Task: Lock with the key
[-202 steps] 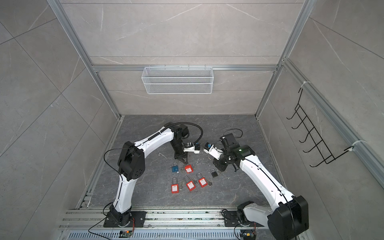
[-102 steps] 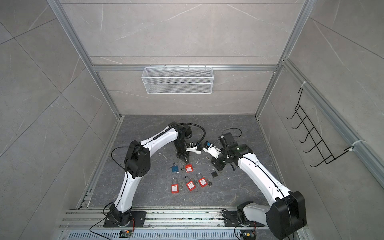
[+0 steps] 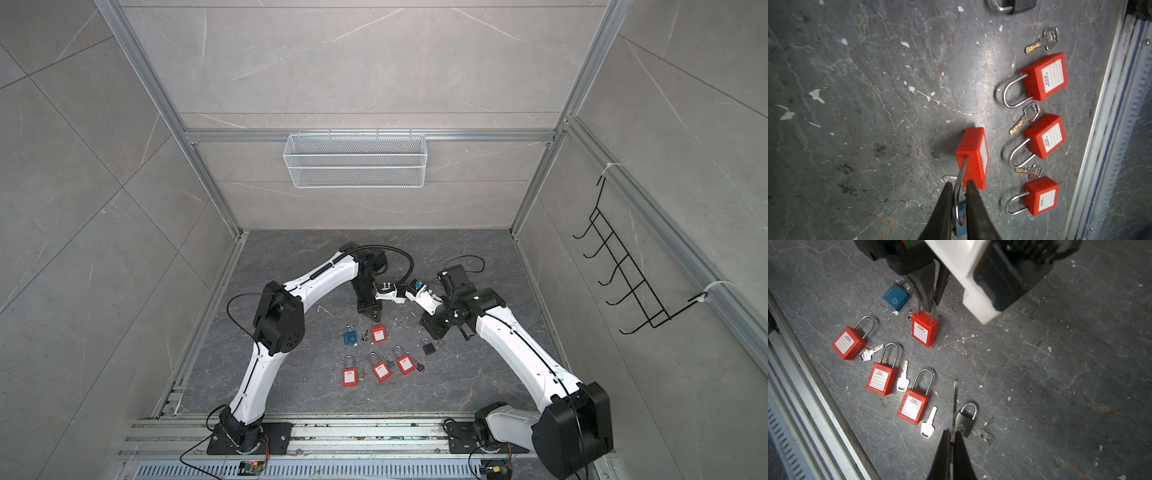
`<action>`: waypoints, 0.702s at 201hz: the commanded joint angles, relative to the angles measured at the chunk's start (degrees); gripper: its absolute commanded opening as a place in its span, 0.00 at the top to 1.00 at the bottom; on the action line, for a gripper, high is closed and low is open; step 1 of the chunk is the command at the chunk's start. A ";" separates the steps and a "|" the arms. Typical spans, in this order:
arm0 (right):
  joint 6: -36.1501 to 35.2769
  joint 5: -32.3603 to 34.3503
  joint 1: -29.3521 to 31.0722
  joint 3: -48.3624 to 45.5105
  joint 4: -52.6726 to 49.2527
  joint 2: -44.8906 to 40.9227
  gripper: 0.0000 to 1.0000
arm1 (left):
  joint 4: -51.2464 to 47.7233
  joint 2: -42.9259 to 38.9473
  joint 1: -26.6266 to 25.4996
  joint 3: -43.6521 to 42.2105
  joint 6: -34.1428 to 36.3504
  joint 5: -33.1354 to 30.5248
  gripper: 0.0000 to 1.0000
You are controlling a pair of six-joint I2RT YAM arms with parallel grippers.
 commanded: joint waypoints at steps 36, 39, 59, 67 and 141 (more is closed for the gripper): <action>6.34 -1.48 -0.21 1.05 -0.87 0.82 1.00 | 4.99 1.78 1.10 1.75 -4.27 0.27 0.78; 6.80 -1.48 -0.18 1.25 -1.01 0.83 1.00 | 5.53 1.67 1.29 1.69 -4.69 0.28 0.77; 10.45 -1.16 -0.21 2.92 -1.86 1.74 1.00 | 9.53 0.22 3.07 0.91 -7.33 1.14 0.74; 11.90 -1.19 -0.21 3.62 -2.14 2.39 1.00 | 11.28 -2.19 3.77 0.37 -7.95 1.53 0.72; 32.28 1.23 0.41 5.11 0.84 6.03 1.00 | 36.18 -23.21 11.39 -20.31 -19.33 5.36 0.69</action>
